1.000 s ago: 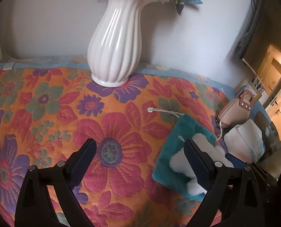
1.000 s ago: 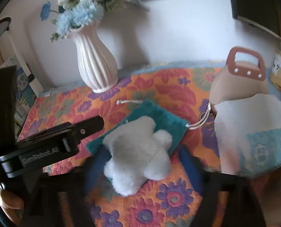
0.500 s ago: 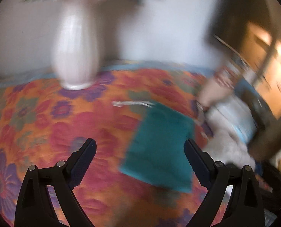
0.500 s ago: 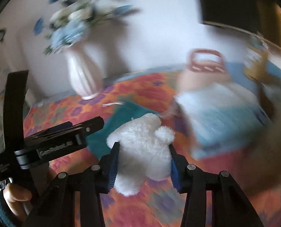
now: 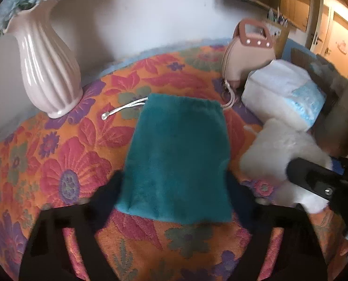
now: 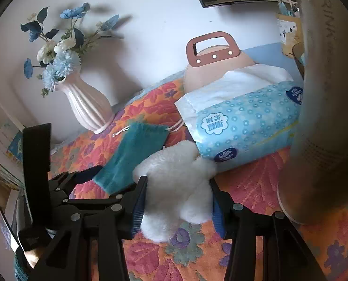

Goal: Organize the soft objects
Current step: 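Lift white plush with right tool while left tool approaches teal pouch, then grasp teal drawstring pouch with left tool while right tool holds plush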

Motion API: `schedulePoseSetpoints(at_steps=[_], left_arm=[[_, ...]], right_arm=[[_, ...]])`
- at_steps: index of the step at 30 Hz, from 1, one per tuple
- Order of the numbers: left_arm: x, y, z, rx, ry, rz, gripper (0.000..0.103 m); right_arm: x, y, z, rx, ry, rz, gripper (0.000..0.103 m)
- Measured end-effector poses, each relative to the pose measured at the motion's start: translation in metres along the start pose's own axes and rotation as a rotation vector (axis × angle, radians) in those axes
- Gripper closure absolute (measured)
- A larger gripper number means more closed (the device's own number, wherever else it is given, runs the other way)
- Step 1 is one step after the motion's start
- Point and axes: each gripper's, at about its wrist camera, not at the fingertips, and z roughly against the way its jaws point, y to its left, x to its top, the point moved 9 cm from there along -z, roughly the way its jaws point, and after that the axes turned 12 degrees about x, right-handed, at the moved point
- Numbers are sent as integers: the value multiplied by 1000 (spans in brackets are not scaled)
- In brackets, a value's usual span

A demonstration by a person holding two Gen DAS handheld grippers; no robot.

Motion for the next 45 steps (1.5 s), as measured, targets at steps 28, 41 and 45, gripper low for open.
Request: schedulePoseSetpoints(at_steps=[28,41,45], left_arm=[[-113,94,70,-35,78,479,61],[-97,79,53,132,85,321,18],[-98,68,50,147,85,251,15]], right_arm=[[-25,54,-33,134,196,203,42],[-29,51,-38,113,223,216,17],[-29,49,-40,92,228,218,16]])
